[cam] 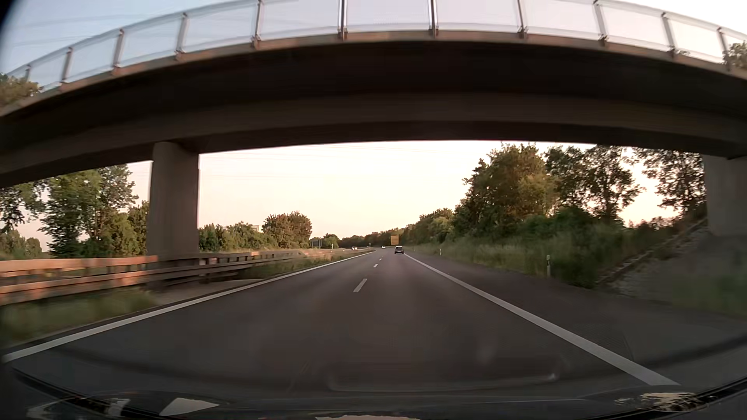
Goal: Follow the waypoints while adhering to traffic rules and regulations
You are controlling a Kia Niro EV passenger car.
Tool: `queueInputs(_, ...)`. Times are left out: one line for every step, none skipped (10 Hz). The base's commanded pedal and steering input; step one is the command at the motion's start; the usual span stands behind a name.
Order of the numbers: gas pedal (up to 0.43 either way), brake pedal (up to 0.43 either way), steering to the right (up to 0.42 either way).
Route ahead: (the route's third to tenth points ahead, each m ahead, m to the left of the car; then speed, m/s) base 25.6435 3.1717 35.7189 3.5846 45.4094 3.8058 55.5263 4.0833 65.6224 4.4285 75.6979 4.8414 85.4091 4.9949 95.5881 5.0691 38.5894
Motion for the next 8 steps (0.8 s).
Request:
queueInputs(0.409, 0.018, -0.004)
queueInputs(0.409, 0.018, -0.004)
queueInputs(0.409, 0.018, -0.004)
queueInputs(0.409, 0.018, -0.004)
queueInputs(0.409, 0.018, -0.004)
queueInputs(0.409, 0.018, -0.004)
queueInputs(0.409, 0.018, -0.004)
queueInputs(0.409, 0.018, -0.004)
